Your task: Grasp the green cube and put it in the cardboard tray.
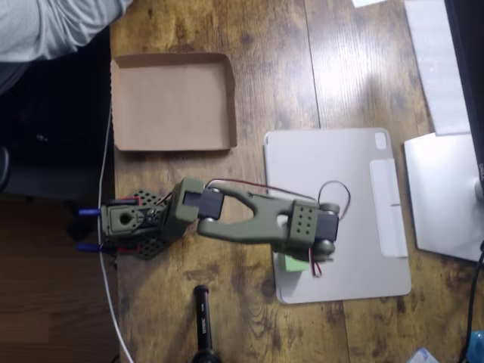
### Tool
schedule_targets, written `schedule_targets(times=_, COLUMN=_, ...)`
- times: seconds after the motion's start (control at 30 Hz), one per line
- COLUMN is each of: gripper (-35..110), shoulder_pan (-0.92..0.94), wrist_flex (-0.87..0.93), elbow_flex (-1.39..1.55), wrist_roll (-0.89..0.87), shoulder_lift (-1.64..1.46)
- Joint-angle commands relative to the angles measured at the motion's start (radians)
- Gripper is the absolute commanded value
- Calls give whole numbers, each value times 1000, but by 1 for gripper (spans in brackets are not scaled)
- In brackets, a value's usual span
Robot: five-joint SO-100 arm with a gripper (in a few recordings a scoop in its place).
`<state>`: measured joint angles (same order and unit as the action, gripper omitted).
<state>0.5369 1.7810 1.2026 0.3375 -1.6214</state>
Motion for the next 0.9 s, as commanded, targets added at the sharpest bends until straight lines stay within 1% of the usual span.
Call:
schedule_targets(times=0.0, gripper=7, shoulder_pan=34, wrist_flex=12, elbow_flex=-63, wrist_roll=12, shoulder_lift=-9)
schedule_targets(times=0.13, gripper=10, shoulder_pan=38, wrist_flex=-3, elbow_flex=9, wrist_roll=29, shoulder_lift=-17)
schedule_targets(times=0.27, gripper=18, shoulder_pan=34, wrist_flex=-72, elbow_flex=109, wrist_roll=32, shoulder_lift=-11)
schedule_targets(times=0.37, gripper=22, shoulder_pan=37, wrist_flex=-86, elbow_flex=127, wrist_roll=21, shoulder_lift=-14)
schedule_targets(times=0.53, gripper=23, shoulder_pan=32, wrist_flex=-98, elbow_flex=127, wrist_roll=12, shoulder_lift=-15)
schedule_targets(times=0.87, gripper=25, shoulder_pan=43, wrist_flex=-236, elbow_flex=250, wrist_roll=18, shoulder_lift=-9)
